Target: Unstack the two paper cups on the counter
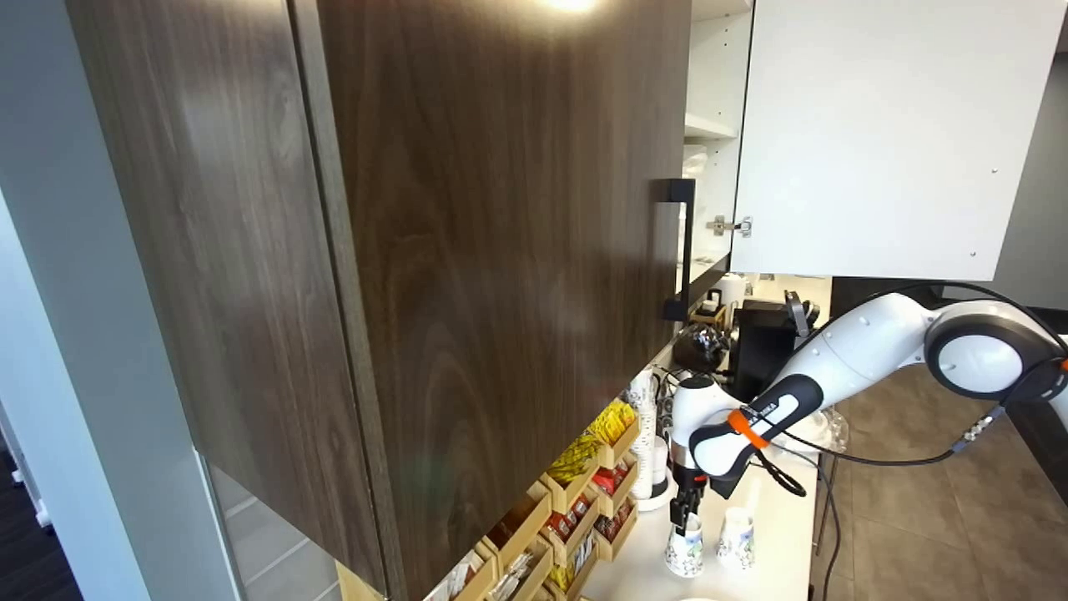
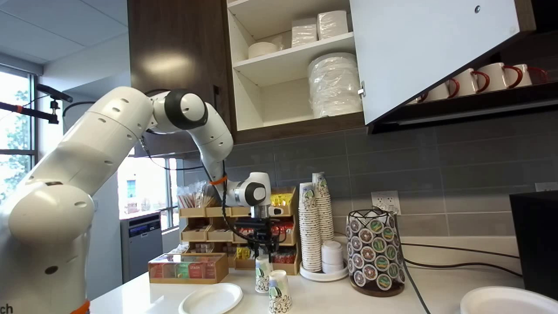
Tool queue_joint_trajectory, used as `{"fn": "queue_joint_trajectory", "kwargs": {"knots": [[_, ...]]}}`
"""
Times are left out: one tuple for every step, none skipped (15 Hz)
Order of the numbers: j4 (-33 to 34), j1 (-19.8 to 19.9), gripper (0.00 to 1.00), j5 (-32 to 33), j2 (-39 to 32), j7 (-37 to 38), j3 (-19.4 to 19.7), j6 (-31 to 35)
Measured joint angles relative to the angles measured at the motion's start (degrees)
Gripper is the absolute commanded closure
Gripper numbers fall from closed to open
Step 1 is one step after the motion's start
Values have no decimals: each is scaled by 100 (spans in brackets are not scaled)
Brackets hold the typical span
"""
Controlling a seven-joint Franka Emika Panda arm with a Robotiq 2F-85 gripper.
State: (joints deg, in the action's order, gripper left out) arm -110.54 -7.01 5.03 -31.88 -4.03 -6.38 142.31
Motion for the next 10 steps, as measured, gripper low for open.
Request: {"fn": "queue_joint_trajectory", "kwargs": {"knots": [[34,3,9,-3,-44,0,0,0],[61,8,2,-7,-80,1,0,0],[78,13,0,-30,-105,3,0,-1],[91,17,0,-45,-116,3,0,-1],[101,19,0,-50,-115,5,0,-1],[109,18,0,-55,-104,11,0,-1],[110,15,0,-58,-73,29,-1,-1],[110,13,0,-71,-27,54,-4,-5],[101,13,0,-130,44,68,-16,-12],[84,16,0,-211,133,75,-31,-19]]}}
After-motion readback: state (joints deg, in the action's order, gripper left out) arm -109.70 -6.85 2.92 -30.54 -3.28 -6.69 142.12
